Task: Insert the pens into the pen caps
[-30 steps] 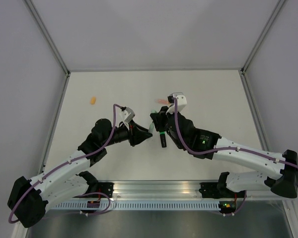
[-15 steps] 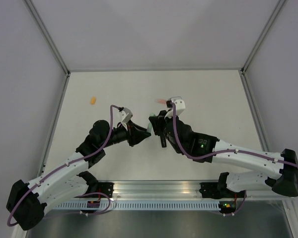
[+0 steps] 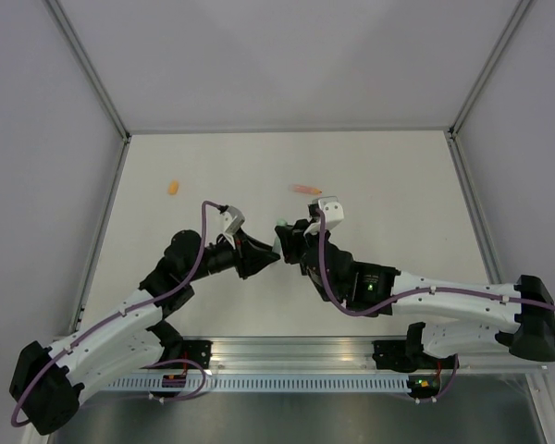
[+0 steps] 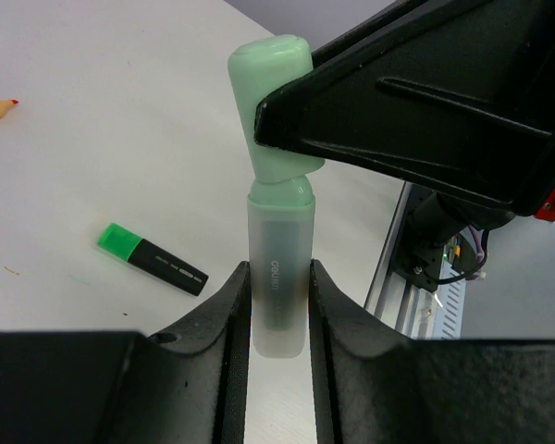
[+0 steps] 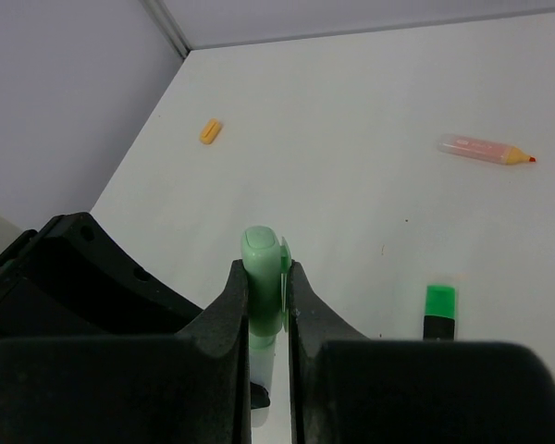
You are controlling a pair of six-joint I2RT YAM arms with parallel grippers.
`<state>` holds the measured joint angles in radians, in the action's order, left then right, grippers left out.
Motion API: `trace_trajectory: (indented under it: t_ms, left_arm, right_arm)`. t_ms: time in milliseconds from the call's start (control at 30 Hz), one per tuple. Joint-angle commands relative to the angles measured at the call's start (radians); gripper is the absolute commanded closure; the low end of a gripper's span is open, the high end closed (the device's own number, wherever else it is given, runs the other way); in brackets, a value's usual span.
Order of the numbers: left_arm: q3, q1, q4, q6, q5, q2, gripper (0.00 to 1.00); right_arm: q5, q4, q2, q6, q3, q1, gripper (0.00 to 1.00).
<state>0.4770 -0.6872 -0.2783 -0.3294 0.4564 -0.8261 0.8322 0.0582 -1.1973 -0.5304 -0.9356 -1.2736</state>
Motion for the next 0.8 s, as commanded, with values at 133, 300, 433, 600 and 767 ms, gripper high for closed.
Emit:
trace_trajectory:
  t_ms: [133, 300, 433, 600, 767]
  left_arm:
    - [-0.017, 0.006, -0.090, -0.074, -0.068, 0.058, 0.98]
    - [-0.018, 0.006, -0.087, -0.071, -0.071, 0.067, 0.98]
    - [-0.018, 0.006, -0.082, -0.068, -0.070, 0.070, 0.98]
    - [-0.017, 0.008, -0.081, -0.065, -0.068, 0.073, 0.98]
    - [-0.018, 0.008, -0.084, -0.063, -0.059, 0.074, 0.98]
  right_arm:
    - [0.103, 0.129, 0.007, 0.066, 0.057, -0.084, 0.93]
    - [0.145, 0.193, -0.005, 0.090, 0.075, -0.124, 0.63]
    - [0.157, 0.181, -0.028, 0.078, 0.061, -0.127, 0.58]
    - [0.168, 0.180, -0.036, 0.066, 0.057, -0.127, 0.59]
    - [0.186, 0.175, -0.053, 0.061, 0.047, -0.127, 0.61]
